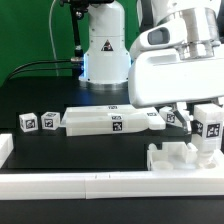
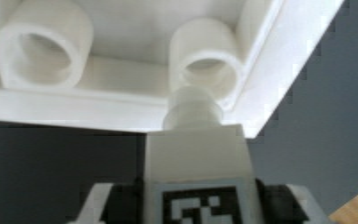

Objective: Assemble chair

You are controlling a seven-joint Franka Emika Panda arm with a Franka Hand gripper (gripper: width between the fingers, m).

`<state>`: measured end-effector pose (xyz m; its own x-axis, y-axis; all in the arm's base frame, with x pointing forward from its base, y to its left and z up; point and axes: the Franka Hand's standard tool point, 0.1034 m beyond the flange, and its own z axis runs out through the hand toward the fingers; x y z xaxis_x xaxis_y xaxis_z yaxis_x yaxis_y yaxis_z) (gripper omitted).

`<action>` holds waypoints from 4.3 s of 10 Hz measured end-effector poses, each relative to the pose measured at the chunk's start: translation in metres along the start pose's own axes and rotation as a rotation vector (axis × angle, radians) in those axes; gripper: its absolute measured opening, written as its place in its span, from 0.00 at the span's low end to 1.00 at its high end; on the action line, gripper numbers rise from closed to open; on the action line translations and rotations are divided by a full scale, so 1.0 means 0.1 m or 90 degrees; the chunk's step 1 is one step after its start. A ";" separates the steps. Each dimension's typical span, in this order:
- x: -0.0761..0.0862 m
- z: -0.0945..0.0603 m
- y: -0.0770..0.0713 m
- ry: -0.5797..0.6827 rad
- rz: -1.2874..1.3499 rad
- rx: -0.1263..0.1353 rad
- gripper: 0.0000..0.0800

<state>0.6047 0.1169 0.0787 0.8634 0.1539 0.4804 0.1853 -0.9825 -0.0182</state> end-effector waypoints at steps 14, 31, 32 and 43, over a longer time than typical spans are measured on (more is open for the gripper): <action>-0.11 0.12 0.01 -0.009 -0.007 -0.001 0.35; 0.00 0.04 -0.04 -0.322 0.196 0.015 0.36; 0.01 0.05 -0.04 -0.318 0.232 0.006 0.36; 0.08 0.05 -0.03 -0.287 0.380 -0.020 0.73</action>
Offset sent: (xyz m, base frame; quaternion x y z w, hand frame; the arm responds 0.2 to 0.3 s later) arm -0.0039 0.0011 -0.0056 -0.0073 -0.0086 0.0021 0.9999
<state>0.6136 0.1220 0.0783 0.9230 -0.3847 -0.0097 -0.3824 -0.9142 -0.1341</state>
